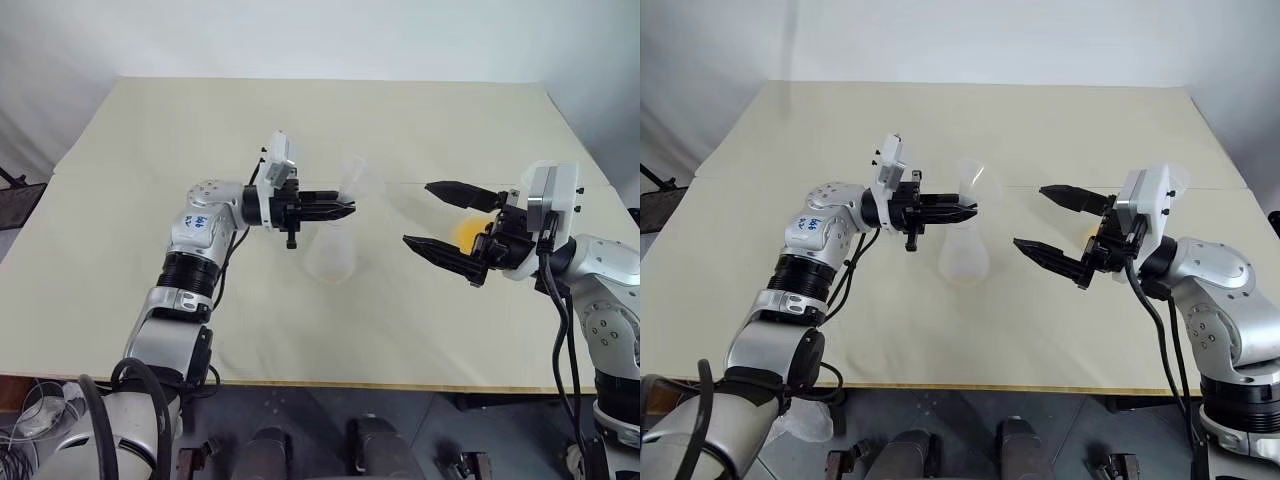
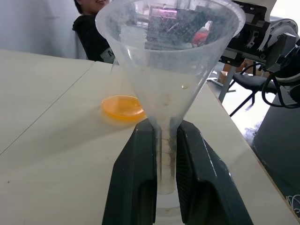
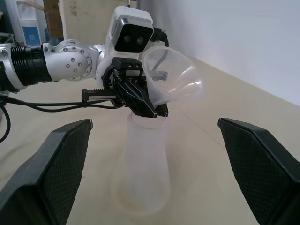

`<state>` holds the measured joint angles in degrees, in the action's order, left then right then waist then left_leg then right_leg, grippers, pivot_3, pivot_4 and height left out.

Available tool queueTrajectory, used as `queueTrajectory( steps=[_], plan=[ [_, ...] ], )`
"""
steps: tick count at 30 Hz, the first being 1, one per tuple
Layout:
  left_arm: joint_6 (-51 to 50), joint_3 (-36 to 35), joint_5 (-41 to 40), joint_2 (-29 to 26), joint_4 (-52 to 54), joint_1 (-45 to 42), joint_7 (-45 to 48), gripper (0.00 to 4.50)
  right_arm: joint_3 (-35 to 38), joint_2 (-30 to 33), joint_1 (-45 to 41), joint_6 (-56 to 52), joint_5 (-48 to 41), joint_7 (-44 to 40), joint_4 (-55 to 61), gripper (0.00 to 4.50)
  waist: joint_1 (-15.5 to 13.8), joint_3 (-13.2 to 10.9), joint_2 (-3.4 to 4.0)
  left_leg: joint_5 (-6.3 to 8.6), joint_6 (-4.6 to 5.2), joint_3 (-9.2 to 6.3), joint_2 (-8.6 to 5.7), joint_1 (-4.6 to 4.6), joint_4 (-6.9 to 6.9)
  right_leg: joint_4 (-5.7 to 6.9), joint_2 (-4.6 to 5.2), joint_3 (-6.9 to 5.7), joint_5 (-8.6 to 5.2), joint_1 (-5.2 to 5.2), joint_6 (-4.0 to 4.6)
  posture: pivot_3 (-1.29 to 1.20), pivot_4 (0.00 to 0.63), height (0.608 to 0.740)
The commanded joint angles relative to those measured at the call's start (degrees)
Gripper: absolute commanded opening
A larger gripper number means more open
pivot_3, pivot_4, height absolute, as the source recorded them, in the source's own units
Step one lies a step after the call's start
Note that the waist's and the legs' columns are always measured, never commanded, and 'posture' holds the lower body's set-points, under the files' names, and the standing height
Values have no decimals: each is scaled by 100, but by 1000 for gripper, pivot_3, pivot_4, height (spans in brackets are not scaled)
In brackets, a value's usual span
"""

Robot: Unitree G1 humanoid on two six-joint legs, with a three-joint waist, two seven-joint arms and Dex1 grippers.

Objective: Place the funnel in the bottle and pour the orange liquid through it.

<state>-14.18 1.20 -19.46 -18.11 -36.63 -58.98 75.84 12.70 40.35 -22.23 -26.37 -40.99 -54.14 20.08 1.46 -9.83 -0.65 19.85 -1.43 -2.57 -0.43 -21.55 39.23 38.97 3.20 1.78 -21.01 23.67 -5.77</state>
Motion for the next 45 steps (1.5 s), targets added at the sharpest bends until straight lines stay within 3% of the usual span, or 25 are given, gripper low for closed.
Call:
queueTrajectory(
  steps=[1,5,6,18,45],
  plan=[
    [138,110,141,-43,-114,-146,108,207,154,102,-51,55,-67,8,149,4500,-3,0,0,0,0,0,0,0,1,0,0,0,0,0,0,0,150,740],
    [222,109,226,-23,-346,-261,121,207,151,108,-94,59,-50,12,114,4500,-4,0,0,0,0,0,0,0,1,0,0,-1,0,-1,0,0,150,740],
    [241,109,248,-19,-415,-297,121,924,150,110,-103,61,-47,10,104,4500,-4,0,0,0,0,0,-1,0,1,0,0,-1,0,-2,0,0,150,740],
    [306,45,302,-40,-691,-545,196,4484,147,123,-123,80,-14,-3,76,4500,-3,0,0,0,1,0,-1,0,2,1,0,-1,0,-2,0,0,150,740],
    [-551,-389,-237,-94,378,-481,-38,4484,140,127,-179,162,156,-85,-38,4500,-1,0,0,0,1,0,0,0,2,3,0,1,0,-1,0,0,150,740]
  ],
)
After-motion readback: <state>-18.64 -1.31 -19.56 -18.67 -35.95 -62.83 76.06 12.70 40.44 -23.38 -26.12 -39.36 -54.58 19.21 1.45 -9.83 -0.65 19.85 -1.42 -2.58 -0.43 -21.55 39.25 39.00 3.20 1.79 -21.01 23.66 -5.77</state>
